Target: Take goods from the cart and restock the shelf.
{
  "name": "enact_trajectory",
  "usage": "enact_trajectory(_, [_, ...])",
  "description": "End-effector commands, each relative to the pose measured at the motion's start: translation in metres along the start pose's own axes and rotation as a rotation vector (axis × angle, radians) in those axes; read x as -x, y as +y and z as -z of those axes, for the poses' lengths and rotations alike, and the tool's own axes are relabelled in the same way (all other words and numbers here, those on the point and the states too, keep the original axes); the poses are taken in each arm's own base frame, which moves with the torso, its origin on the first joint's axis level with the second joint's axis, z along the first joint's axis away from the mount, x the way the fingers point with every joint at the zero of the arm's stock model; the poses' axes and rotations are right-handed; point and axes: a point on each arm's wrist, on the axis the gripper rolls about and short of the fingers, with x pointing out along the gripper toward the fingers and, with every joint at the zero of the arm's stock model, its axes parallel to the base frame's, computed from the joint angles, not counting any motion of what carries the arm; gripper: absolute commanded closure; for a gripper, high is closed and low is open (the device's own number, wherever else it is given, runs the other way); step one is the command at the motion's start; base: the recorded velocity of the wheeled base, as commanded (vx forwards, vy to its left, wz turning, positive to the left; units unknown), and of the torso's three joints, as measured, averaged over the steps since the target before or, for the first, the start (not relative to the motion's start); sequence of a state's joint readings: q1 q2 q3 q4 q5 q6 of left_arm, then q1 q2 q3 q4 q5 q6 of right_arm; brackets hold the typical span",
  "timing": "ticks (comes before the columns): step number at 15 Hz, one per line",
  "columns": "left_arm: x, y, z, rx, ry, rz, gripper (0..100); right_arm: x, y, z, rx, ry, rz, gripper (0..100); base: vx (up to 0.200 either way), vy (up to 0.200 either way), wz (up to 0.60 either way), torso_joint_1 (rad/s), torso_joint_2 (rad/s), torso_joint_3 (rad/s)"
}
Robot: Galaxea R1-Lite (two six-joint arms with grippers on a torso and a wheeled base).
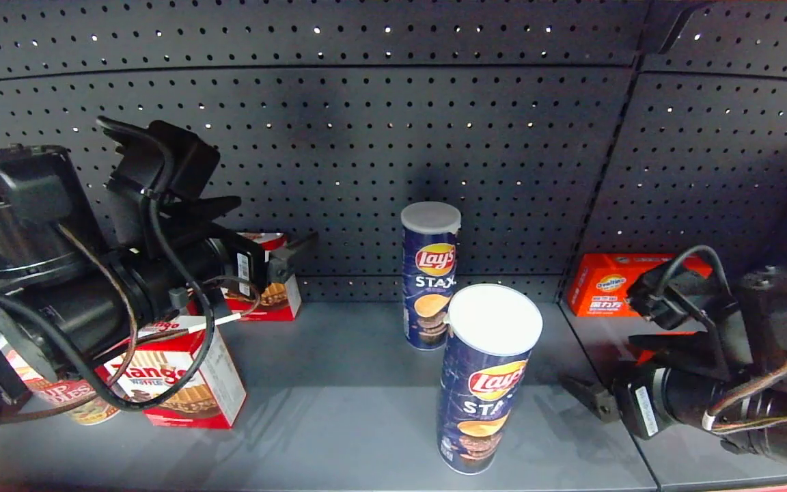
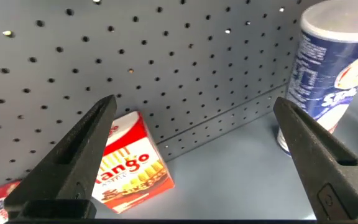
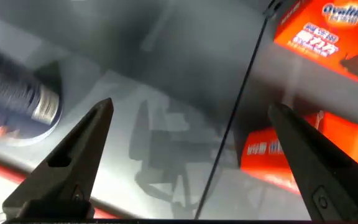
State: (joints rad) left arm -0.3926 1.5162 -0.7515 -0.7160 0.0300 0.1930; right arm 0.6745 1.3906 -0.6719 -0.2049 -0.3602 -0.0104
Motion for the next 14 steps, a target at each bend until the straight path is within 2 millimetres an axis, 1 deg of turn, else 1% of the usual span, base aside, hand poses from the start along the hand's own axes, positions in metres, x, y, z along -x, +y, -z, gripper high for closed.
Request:
enact_trajectory(1, [-0.002, -0.001, 0.003, -0.001, 0.009, 0.001, 0, -0.013, 0.004, -0.012, 0.0, -0.004, 0.038, 0, 0.0, 0.0, 0.0, 0.0, 0.0, 0.0])
enact_trajectory(2, [0.0, -0.001, 0.004, 0.001, 0.016, 0.002, 0, -0.014, 0.004, -0.026, -0.013, -0.039, 0.049, 0, 0.0, 0.0, 0.0, 0.0, 0.0, 0.0])
enact_trajectory(3, [0.0, -0.001, 0.007, 0.001, 0.023, 0.004, 0, -0.014, 0.004, -0.031, -0.019, -0.056, 0.037, 0, 0.0, 0.0, 0.0, 0.0, 0.0, 0.0])
enact_trajectory(4, [0.0, -0.001, 0.008, 0.001, 0.026, 0.003, 0, -0.017, 0.005, -0.031, -0.014, -0.052, 0.003, 0, 0.0, 0.0, 0.0, 0.0, 0.0, 0.0])
enact_trajectory(5, [0.0, -0.001, 0.007, 0.001, 0.023, 0.004, 0, -0.019, 0.006, -0.026, -0.013, -0.044, -0.005, 0, 0.0, 0.0, 0.0, 0.0, 0.0, 0.0])
enact_trajectory(8, [0.0, -0.001, 0.006, 0.001, 0.022, 0.004, 0, -0.022, 0.008, 0.001, 0.025, -0.043, -0.056, 0, 0.0, 0.0, 0.0, 0.0, 0.0, 0.0])
enact_trajectory(9, [-0.001, -0.001, 0.006, 0.001, 0.022, 0.004, 0, -0.022, 0.01, 0.013, 0.062, -0.02, -0.095, 0, 0.0, 0.0, 0.0, 0.0, 0.0, 0.0])
enact_trajectory(11, [-0.001, -0.002, 0.008, -0.001, 0.025, 0.008, 0, -0.019, 0.012, 0.026, 0.086, -0.004, -0.117, 0, 0.0, 0.0, 0.0, 0.0, 0.0, 0.0])
enact_trajectory(12, [-0.001, -0.002, 0.008, 0.0, 0.027, 0.008, 0, -0.018, 0.012, 0.028, 0.087, -0.002, -0.124, 0, 0.0, 0.0, 0.0, 0.0, 0.0, 0.0])
enact_trajectory(14, [-0.003, -0.002, 0.01, -0.001, 0.034, 0.011, 0, -0.018, 0.013, 0.024, 0.083, -0.019, -0.167, 0, 0.0, 0.0, 0.0, 0.0, 0.0, 0.0])
